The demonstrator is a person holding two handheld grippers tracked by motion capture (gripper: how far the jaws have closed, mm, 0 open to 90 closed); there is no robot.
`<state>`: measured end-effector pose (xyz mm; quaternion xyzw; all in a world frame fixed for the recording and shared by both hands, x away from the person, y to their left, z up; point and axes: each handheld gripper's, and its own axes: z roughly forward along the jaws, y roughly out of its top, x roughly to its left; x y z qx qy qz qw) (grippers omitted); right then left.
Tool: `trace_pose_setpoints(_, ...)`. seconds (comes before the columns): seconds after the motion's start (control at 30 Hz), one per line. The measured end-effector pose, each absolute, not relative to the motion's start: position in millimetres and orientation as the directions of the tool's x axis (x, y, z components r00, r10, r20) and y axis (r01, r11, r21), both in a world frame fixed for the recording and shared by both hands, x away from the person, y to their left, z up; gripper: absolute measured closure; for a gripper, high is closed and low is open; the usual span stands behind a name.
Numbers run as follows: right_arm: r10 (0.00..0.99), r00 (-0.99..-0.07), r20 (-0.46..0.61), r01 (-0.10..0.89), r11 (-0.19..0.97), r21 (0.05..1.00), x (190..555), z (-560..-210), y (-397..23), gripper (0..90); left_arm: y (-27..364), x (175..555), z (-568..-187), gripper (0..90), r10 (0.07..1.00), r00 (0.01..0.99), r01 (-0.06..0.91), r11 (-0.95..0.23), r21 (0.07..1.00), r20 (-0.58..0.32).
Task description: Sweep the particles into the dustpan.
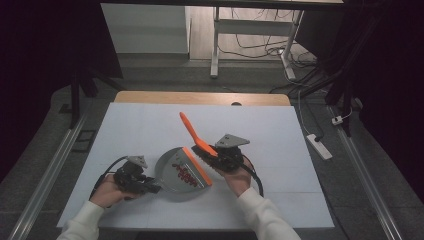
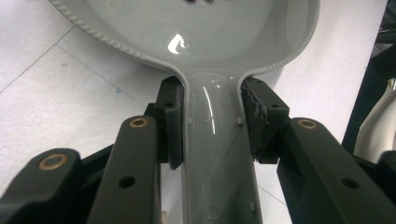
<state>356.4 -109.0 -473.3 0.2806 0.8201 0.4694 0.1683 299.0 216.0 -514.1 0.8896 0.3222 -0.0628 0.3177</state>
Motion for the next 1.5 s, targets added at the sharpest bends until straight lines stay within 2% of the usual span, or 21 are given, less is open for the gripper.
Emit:
trace_pose_setpoints(0.27, 0.645, -0.764, -0.016, 0.312, 0.392, 0.866, 362.8, -469.2, -123.2, 70.2, 215.6, 298.3, -513.8, 61.8, 0.538, 0.785, 0.609, -0.583, 0.538, -0.307)
trace_pose_setpoints(0.87, 0.634, -0.773, -0.041, 0.304, 0.426, 0.852, 358.2, -462.0, -141.3, 70.2, 216.6, 295.4, -508.8, 61.7, 0.574, 0.767, 0.617, -0.538, 0.574, -0.286)
trace_pose_setpoints(1.5, 0.674, -0.738, -0.029, 0.340, 0.408, 0.847, 345.6, -457.3, -184.9, 70.2, 222.5, 287.3, -500.9, 61.7, 0.655, 0.690, 0.671, -0.420, 0.610, -0.308)
